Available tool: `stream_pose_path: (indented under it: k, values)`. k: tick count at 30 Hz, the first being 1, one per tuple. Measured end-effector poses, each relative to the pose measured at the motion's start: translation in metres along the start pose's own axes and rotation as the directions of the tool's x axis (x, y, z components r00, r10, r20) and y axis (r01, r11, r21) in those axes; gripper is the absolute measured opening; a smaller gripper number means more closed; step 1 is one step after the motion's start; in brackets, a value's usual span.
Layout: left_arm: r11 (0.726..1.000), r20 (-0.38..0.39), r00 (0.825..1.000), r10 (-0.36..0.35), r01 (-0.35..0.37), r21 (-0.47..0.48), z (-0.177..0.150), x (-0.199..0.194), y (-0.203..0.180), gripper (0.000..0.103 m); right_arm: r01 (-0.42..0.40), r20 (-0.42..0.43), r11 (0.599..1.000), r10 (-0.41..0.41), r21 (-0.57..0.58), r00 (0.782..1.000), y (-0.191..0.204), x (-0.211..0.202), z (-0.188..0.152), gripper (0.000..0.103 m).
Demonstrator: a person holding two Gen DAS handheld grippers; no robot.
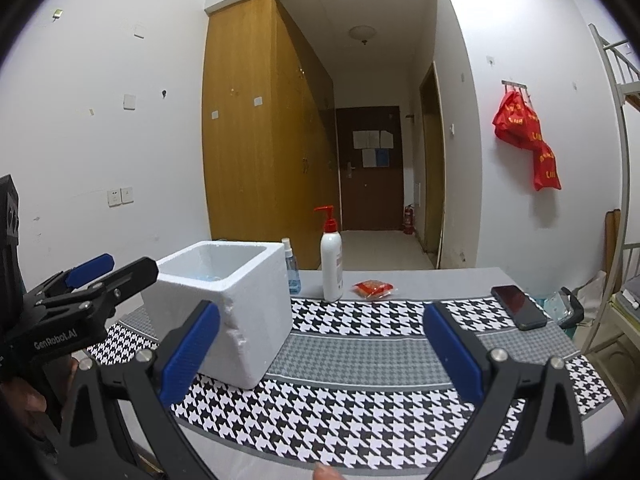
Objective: Organize soft objects
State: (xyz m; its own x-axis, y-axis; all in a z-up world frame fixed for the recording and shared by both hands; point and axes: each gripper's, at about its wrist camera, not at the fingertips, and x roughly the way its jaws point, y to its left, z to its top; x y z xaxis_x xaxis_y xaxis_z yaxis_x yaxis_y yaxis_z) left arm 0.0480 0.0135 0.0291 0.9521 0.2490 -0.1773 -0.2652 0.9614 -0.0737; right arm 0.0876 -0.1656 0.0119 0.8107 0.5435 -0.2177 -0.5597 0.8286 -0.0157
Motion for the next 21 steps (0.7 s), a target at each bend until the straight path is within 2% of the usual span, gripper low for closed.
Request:
stream_pose_path:
  k: [3,6,9,14,21]
  values:
    - [1.000,0.002,1.000,0.008,-0.008,0.008,-0.002,-0.002,-0.001,0.102,-0.005,0.000,1.000,0.005,-0.011,1.000,0.003,-0.002,-0.004,0.103]
    - [1.000,-0.003,1.000,-0.016,0.016,0.013,-0.007,-0.003,0.000,0.102,0.001,0.015,1.000,0.000,-0.018,1.000,0.004,-0.006,-0.007,0.103]
    - [1.000,0.011,1.000,0.007,-0.007,0.007,-0.012,-0.007,0.003,0.102,0.027,0.045,0.999,-0.026,-0.020,0.999,0.005,-0.011,-0.016,0.103]
    - [0.999,0.030,0.998,0.049,-0.050,0.015,-0.018,-0.013,0.007,0.102,0.036,0.009,0.999,-0.036,-0.002,0.999,0.007,-0.005,-0.027,0.103]
    - [0.999,0.017,0.999,0.044,-0.044,0.022,-0.024,-0.016,0.006,0.102,0.034,-0.001,0.999,-0.034,0.007,0.999,0.008,-0.010,-0.028,0.103]
